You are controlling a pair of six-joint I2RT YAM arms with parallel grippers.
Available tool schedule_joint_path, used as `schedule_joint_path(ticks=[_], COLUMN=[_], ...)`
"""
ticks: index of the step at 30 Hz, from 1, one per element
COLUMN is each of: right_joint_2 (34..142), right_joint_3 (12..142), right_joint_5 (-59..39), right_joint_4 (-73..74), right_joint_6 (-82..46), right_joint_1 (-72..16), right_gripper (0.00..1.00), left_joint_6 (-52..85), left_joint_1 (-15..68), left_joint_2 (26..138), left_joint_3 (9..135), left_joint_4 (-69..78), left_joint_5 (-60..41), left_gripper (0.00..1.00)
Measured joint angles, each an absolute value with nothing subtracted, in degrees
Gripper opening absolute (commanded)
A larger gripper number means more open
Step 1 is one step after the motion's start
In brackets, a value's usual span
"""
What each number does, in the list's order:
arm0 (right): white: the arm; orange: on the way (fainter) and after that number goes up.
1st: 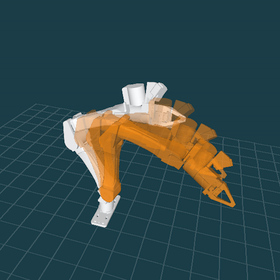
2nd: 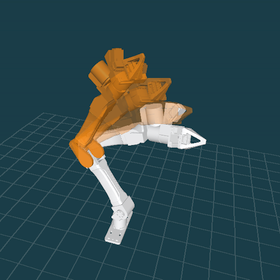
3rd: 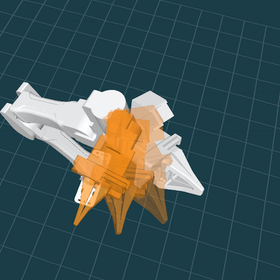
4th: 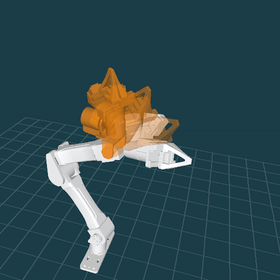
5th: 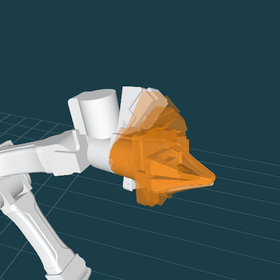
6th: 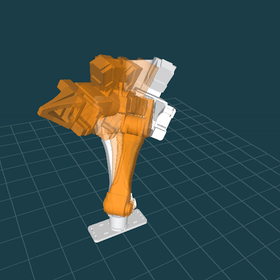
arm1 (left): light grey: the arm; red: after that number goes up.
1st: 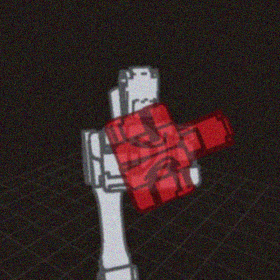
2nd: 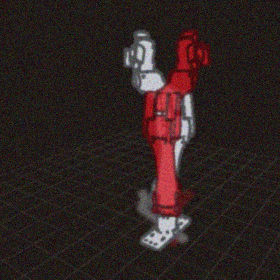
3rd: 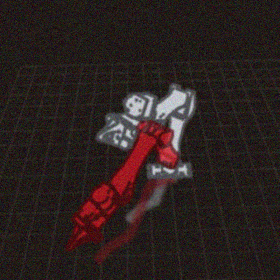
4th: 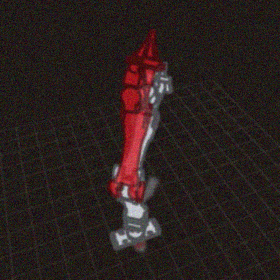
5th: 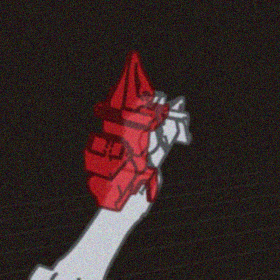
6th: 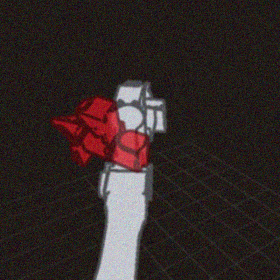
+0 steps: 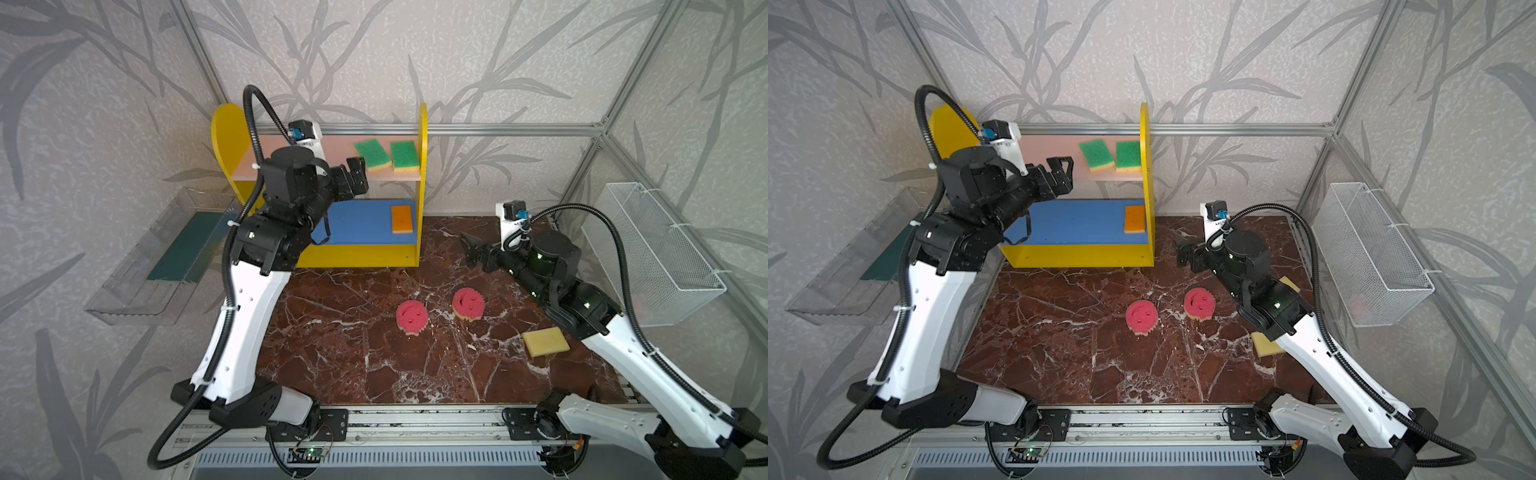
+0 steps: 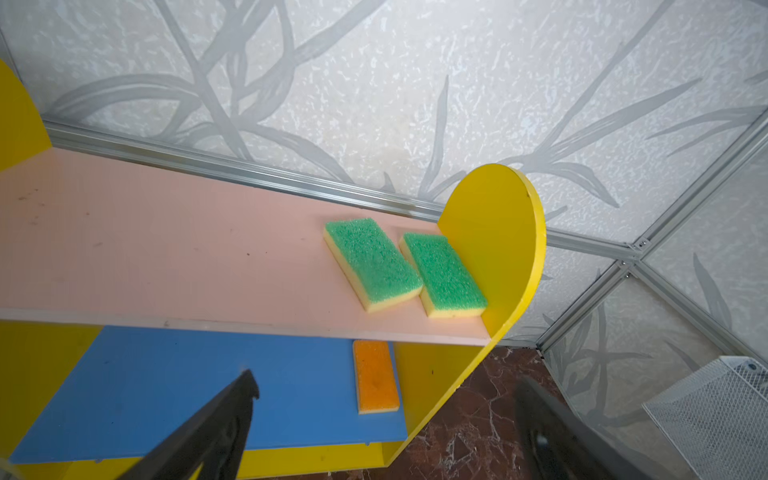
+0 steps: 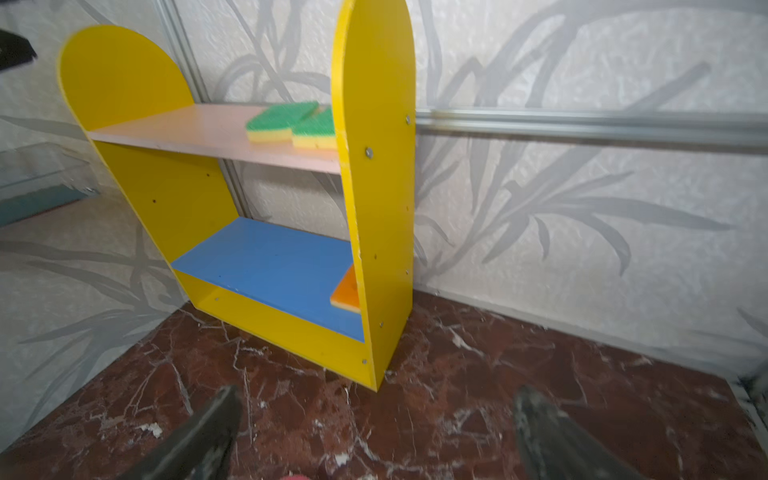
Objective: Place and organize the cleaning sponges onto the shelf
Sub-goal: 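Raise the left gripper to the pink shelf while the right gripper withdraws, then push the two green sponges together with the left gripper fingers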
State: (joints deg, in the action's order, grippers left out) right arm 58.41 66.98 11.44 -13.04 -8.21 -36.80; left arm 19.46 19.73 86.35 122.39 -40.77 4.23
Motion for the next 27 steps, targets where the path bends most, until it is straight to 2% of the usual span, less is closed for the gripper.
schedule_joint_path(ticks=[5, 12, 17, 27], right_joint_2=[53.1, 55.5, 57.3, 57.8], right_joint_3=[57.0, 48.3, 46.6, 46.3], right_joint_5=[11.5, 10.4, 10.0, 9.9], right_joint_4=[-12.6, -12.2, -12.2, -10.5], right_joint_6=[-11.5, -14.2, -14.4, -14.4], right_joint_1=[-34.7, -34.2, -34.2, -34.2], right_gripper=[0.99, 0.99, 0.99, 0.99], left_joint_6=[22.9, 26.6, 28.4, 31.2], left_joint_1=[14.8, 10.2, 8.5, 7.4], left_joint_2=[96.0, 107.4, 113.3, 119.0], left_joint_3=[130.4, 139.7, 146.2, 151.2], left_joint_4=[-43.1, -45.5, -46.0, -42.0], left_joint_5=[-2.6, -7.9, -11.1, -16.1], left_gripper=[0.98, 0.97, 0.97, 0.96])
